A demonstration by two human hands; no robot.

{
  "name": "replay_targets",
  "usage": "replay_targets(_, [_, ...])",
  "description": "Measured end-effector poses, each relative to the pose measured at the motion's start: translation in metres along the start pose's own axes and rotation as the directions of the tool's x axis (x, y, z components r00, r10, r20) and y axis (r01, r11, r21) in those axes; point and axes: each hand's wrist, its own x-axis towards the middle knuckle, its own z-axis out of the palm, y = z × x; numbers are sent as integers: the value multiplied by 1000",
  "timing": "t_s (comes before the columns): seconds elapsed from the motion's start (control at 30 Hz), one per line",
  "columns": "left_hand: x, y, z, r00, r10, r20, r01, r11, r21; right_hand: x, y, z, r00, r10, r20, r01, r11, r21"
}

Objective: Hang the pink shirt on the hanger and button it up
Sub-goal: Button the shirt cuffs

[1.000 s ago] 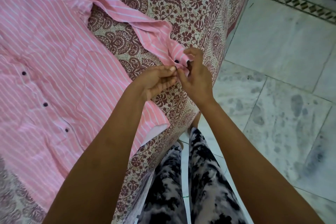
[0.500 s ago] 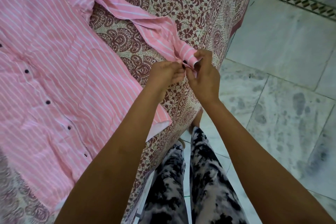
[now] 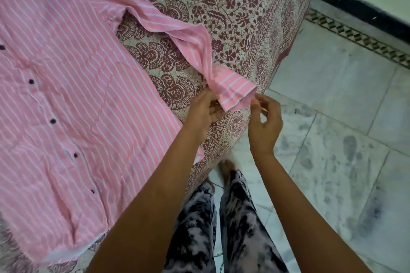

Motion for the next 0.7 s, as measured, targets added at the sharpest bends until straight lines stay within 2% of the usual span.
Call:
replay_targets(0.03, [-4,-2,1,1000,10,6,-10,1000,1,2,-4,1,987,158,24,-159,985,62])
replay_targets(0.07, [-8,-3,3,1000,29,9,-29,999,18,6,-10,2,932,341,125,-357,924,139])
replay_targets(0.1, [-10,-5,3,999,48,10,-48,998,45,10,-12,3,831,486,271,-542,817,195])
replay_targets(0.13, [-12,-6,3,998,61,7,-62,994,87,14,-14,3,730,556,397,-663,717,215])
replay_targets(0.17, [-14,-4,4,998,70,-4,-69,988,139,17,-17,2,676,560,479,-706,679,201])
replay_targets(0.2, [-15,-3,5,997,69,-19,-64,979,196,20,-20,2,657,545,521,-709,680,184])
replay_targets(0.23, [-16,-3,6,997,65,-39,-54,969,242,22,-22,1,668,519,533,-682,713,161])
replay_targets(0.3, [-18,-2,9,996,22,-82,1,962,272,28,-24,-1,746,473,469,-584,803,119])
replay_targets(0.33, [-19,-2,10,993,0,-120,27,975,221,30,-23,-4,785,448,427,-543,830,127])
replay_targets(0.43, [-19,5,5,987,-38,-157,9,983,-184,43,-25,-13,878,366,307,-440,870,222])
replay_targets(0.47, [-16,8,3,988,-16,-152,-16,979,-203,47,-26,-15,900,333,281,-401,884,240])
replay_targets(0.53, [-7,13,7,984,39,-173,-50,997,-63,55,-25,-18,925,303,229,-355,904,237])
replay_targets(0.6, [1,13,14,968,50,-246,-35,997,65,62,-20,-16,925,352,141,-375,903,210])
replay_targets(0.7, [8,6,16,950,-3,-312,37,994,103,65,-10,-15,897,433,88,-442,885,149])
